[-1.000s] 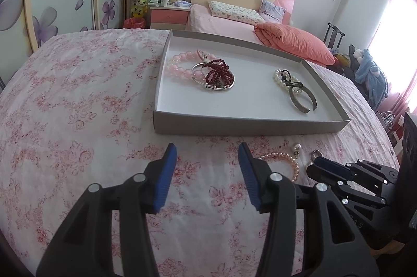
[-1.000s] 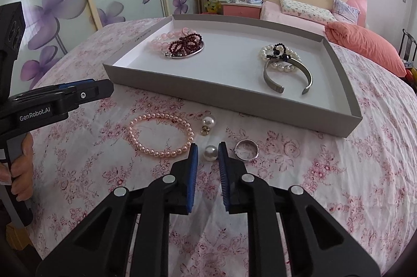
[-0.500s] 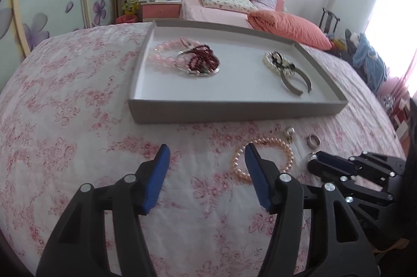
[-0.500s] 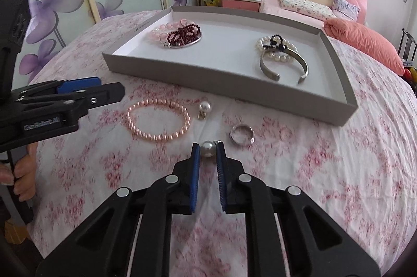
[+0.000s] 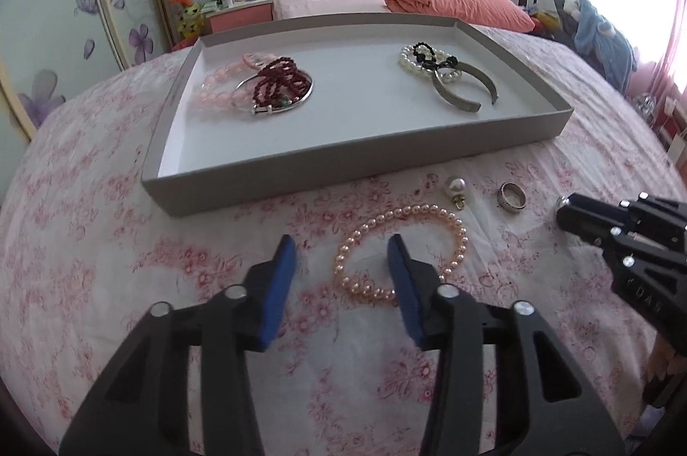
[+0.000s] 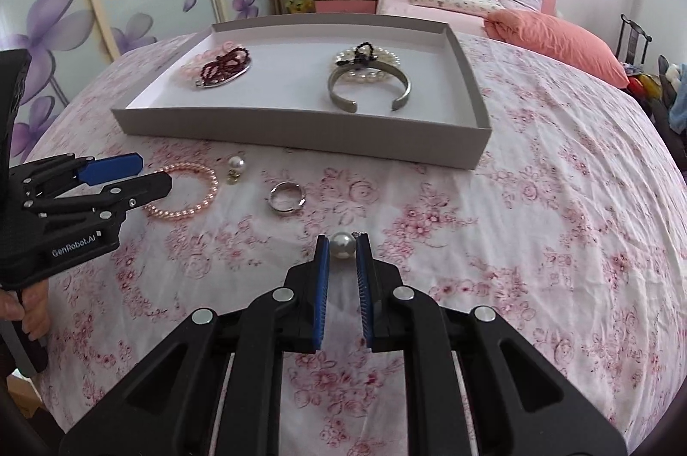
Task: Organize jewelry
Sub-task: 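Grasp the pink pearl bracelet with the left tool while the right tool holds the earring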
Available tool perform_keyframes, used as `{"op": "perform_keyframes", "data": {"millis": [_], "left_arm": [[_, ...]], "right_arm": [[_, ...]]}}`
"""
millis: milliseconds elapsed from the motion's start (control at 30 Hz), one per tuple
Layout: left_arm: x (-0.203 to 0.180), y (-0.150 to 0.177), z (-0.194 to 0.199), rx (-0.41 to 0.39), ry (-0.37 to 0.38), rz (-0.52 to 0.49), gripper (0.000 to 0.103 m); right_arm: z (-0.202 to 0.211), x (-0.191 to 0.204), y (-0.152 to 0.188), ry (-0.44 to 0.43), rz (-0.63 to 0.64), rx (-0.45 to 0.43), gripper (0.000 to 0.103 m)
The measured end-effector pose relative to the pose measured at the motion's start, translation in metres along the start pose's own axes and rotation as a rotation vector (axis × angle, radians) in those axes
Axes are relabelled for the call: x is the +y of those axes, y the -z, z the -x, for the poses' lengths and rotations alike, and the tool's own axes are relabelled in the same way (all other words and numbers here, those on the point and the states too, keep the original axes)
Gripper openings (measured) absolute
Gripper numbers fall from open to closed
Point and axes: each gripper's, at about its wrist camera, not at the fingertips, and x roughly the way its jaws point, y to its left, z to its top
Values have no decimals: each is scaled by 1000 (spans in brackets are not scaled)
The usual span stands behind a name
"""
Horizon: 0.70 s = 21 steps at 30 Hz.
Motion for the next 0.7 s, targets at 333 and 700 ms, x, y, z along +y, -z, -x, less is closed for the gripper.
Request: {"op": "perform_keyframes", "data": {"millis": [333,700], "left_arm": [[-13,0,0,-7,4,-57,18],[-17,1,0,-8,5,-72,12]], "right_arm": [[-4,-2,-4,2,-16,4,14],[-9,-1,-8,13,-9,5,18]]}}
